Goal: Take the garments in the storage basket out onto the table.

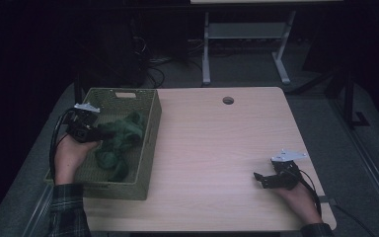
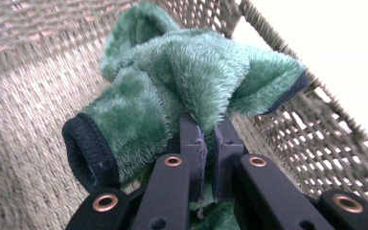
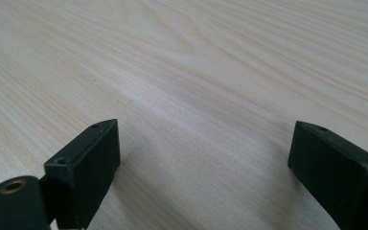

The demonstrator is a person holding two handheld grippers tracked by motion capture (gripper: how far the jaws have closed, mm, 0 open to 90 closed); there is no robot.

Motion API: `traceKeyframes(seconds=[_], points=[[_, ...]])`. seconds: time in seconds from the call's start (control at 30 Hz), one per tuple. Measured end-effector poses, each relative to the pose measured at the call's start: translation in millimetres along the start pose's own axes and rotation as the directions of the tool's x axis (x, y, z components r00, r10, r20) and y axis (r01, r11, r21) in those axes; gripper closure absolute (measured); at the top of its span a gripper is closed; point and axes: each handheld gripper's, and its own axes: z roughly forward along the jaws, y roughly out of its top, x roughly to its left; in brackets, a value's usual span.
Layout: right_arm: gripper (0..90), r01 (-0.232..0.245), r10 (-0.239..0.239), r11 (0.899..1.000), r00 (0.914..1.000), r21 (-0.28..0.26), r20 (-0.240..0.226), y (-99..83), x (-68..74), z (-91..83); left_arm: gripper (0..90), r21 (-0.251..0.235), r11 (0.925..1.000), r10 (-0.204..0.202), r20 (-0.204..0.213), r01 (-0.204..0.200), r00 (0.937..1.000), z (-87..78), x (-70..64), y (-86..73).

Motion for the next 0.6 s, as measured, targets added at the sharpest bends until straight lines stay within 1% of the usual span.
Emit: traceKeyframes(seconds=[0.1, 0.13, 0.2, 0.3, 0.47, 0.5, 0.53, 0.6], points=[[10.2, -0.001, 0.001, 1.000, 1.0000, 0.000, 0.000, 0.0, 0.1, 0.0, 85.6, -0.023, 0.9997, 0.009, -0.008, -0.009, 0.9999, -10.9, -1.5, 7.1], [10.2, -0.001, 0.001, 1.000, 1.0000, 0.000, 0.000, 0.0, 0.1, 0.0, 85.6, -0.023, 0.9997, 0.009, -0.008, -0.009, 0.9999, -10.9, -1.5, 7.1], [10.2, 0.000, 0.000, 1.000, 1.0000, 0.000, 0.000, 0.0, 0.0, 0.0, 85.6, -0.035, 0.9993, 0.011, -0.013, -0.012, 0.9999, -16.9, -2.6, 11.0], [10.2, 0.000, 0.000, 1.000, 1.0000, 0.000, 0.000, 0.0, 0.0, 0.0, 85.7, -0.050, 0.9987, 0.009, -0.014, -0.010, 0.9999, -24.5, -4.3, 16.2], [10.2, 0.000, 0.000, 1.000, 1.0000, 0.000, 0.000, 0.0, 0.0, 0.0, 85.8, -0.064, 0.9977, 0.024, -0.011, -0.024, 0.9997, -36.5, -6.7, 25.4], [10.2, 0.000, 0.000, 1.000, 1.0000, 0.000, 0.000, 0.0, 0.0, 0.0, 85.8, -0.076, 0.9967, 0.027, -0.012, -0.028, 0.9996, -42.6, -8.7, 29.6], [10.3, 0.000, 0.000, 1.000, 1.0000, 0.000, 0.000, 0.0, 0.0, 0.0, 85.8, -0.076, 0.9967, 0.027, -0.012, -0.028, 0.9996, -42.6, -8.7, 29.6], [10.3, -0.001, 0.001, 1.000, 1.0000, 0.000, 0.000, 0.0, 0.1, 0.0, 85.9, -0.094, 0.9951, 0.029, -0.010, -0.030, 0.9995, -49.6, -10.5, 33.7]])
